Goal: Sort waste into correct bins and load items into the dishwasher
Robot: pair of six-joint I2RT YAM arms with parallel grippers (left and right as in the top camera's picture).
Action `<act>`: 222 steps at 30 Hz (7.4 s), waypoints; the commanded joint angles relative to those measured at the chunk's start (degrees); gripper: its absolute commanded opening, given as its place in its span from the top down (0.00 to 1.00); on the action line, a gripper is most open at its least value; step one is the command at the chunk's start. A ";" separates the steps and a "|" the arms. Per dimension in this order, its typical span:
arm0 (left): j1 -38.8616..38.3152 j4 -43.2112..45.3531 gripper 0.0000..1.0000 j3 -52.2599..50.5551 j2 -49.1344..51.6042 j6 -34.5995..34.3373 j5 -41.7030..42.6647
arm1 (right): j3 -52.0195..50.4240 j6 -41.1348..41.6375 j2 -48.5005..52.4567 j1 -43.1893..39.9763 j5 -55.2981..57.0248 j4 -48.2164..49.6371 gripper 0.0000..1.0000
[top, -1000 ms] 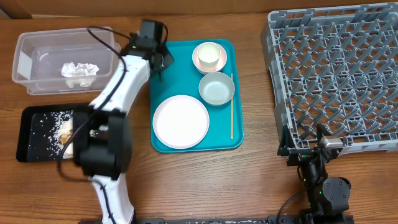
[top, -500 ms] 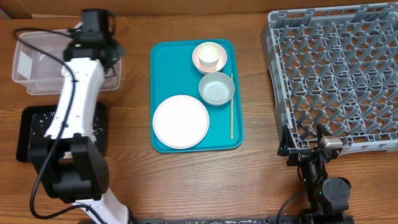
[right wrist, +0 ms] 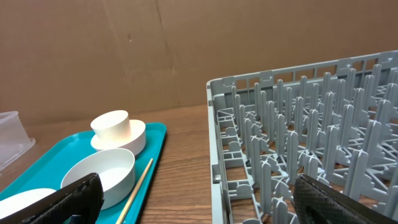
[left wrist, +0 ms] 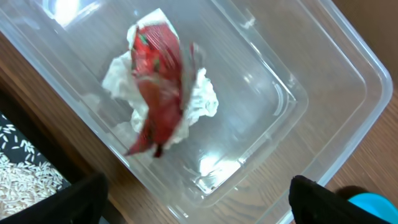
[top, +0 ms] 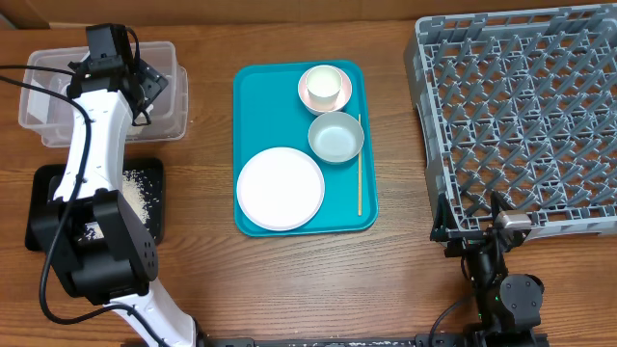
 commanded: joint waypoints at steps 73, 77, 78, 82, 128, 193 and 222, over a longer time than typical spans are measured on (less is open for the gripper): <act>-0.02 -54.34 0.00 -3.04 -49.05 -0.13 8.81 | -0.59 -0.37 -0.20 0.15 0.50 0.48 0.00; -0.02 -54.34 0.00 -3.04 -47.78 -0.13 8.81 | -0.59 -0.37 -0.20 0.15 0.50 0.48 0.00; -0.02 -54.34 0.00 -3.04 -47.45 -0.13 8.81 | -0.59 -0.37 -0.20 0.15 0.52 0.48 0.00; -0.02 -54.31 0.00 -3.04 -46.21 -0.13 8.81 | -0.59 -0.37 -0.20 0.15 0.52 0.48 0.00; -0.02 -54.16 0.00 -3.04 -33.24 -0.13 8.81 | 67.17 7.63 31.34 0.07 -28.00 -48.33 0.00; -0.02 -54.18 0.00 -3.04 -33.14 -0.13 8.81 | 75.89 7.54 101.83 35.41 2.93 -22.18 0.06; -0.02 -54.16 0.00 -3.04 -33.14 -0.13 8.81 | 75.89 9.60 113.13 30.01 11.15 -10.12 0.18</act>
